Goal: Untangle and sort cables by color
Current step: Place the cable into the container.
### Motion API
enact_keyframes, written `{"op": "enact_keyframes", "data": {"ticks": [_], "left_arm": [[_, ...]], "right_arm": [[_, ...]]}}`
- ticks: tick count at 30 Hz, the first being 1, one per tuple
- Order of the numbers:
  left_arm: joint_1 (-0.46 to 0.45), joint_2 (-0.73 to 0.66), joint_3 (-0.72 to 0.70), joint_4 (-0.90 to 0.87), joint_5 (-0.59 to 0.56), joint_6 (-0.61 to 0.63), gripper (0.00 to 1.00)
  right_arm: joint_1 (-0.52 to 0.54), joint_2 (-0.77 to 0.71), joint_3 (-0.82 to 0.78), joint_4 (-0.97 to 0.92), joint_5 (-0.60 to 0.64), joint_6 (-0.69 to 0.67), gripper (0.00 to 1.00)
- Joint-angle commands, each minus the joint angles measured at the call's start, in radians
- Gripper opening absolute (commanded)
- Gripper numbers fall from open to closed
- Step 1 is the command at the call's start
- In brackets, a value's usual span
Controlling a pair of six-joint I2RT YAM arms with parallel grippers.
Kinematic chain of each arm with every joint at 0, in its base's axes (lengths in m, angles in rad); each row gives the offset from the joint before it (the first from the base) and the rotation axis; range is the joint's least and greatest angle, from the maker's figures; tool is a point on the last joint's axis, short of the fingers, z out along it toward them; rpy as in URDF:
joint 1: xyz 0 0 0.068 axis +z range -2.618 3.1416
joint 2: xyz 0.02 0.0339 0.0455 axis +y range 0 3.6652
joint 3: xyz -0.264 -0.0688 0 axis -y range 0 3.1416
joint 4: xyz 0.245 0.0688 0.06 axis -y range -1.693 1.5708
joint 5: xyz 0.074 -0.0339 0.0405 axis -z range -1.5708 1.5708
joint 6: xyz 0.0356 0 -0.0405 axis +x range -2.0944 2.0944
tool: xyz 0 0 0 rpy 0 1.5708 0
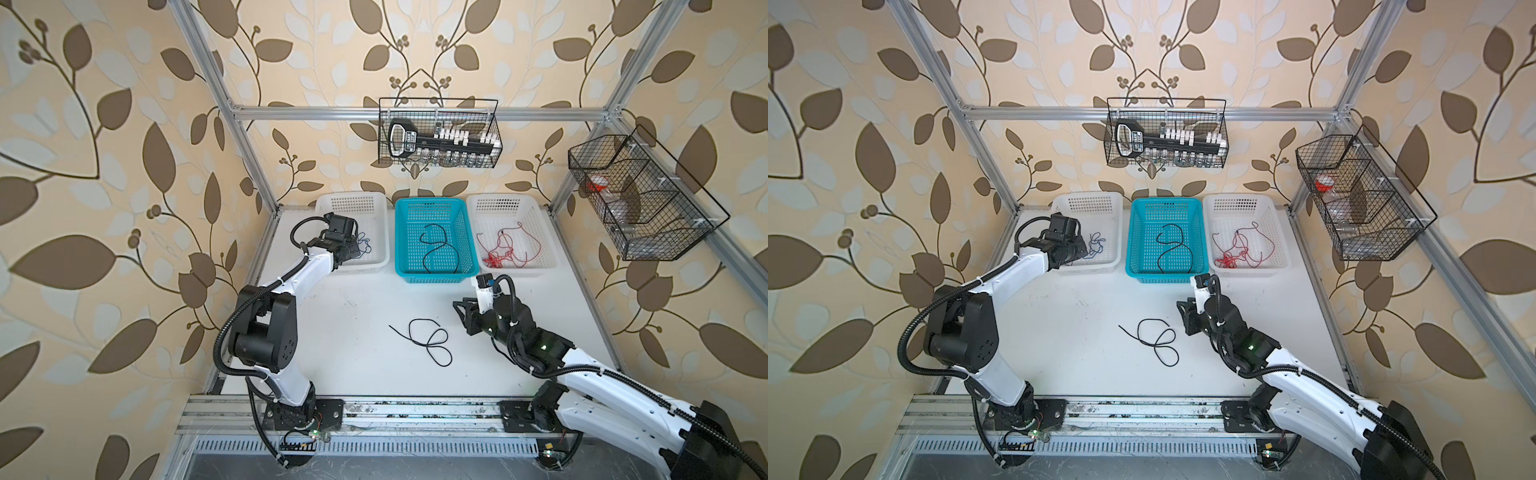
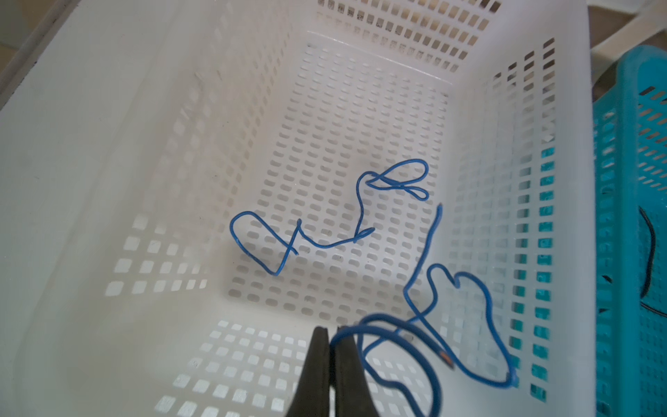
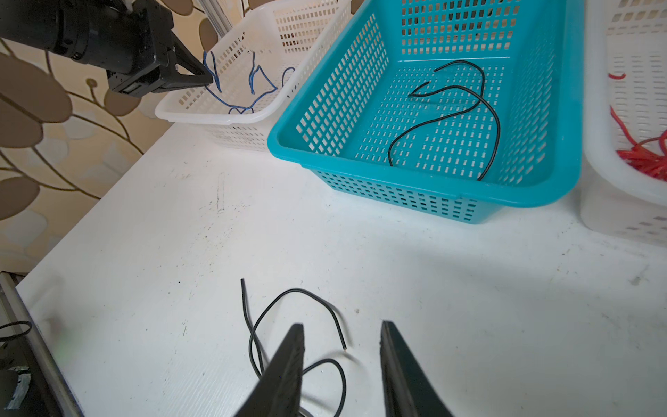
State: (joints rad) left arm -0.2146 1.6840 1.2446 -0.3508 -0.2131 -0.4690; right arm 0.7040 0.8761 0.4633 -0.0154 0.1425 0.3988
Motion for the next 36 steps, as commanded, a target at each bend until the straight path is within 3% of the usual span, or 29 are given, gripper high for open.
{"op": "enact_keyframes", "data": {"ticks": [1,4,12,20,24,28,36], "left_arm": [[0.009,0.017,0.055,-0.041,-0.007,-0.002,0.05],[0.009,0.038,0.076,-0.062,-0.021,0.002,0.15],[0.008,0.026,0.07,-0.061,-0.012,0.006,0.26],[0.009,-0.082,0.018,-0.017,0.037,0.006,0.53],[0.006,-0.162,-0.033,0.007,0.091,-0.009,0.71],[-0.021,-0.285,-0.121,0.023,0.105,-0.025,0.99],[-0.093,-0.483,-0.305,0.057,0.13,-0.081,0.99]], "right_arm": [[-0.002,0.015,-0.018,-0.002,-0.001,-0.014,0.36],[-0.002,0.025,-0.015,-0.003,-0.001,-0.017,0.36],[-0.003,0.038,-0.009,-0.024,0.0,-0.016,0.37],[-0.002,0.072,-0.005,-0.071,-0.028,-0.027,0.4],[-0.001,0.092,-0.002,-0.101,-0.058,-0.028,0.45],[0.002,0.117,0.005,-0.158,-0.034,0.002,0.46],[0.024,0.148,-0.02,-0.162,-0.088,0.036,0.47]]}}
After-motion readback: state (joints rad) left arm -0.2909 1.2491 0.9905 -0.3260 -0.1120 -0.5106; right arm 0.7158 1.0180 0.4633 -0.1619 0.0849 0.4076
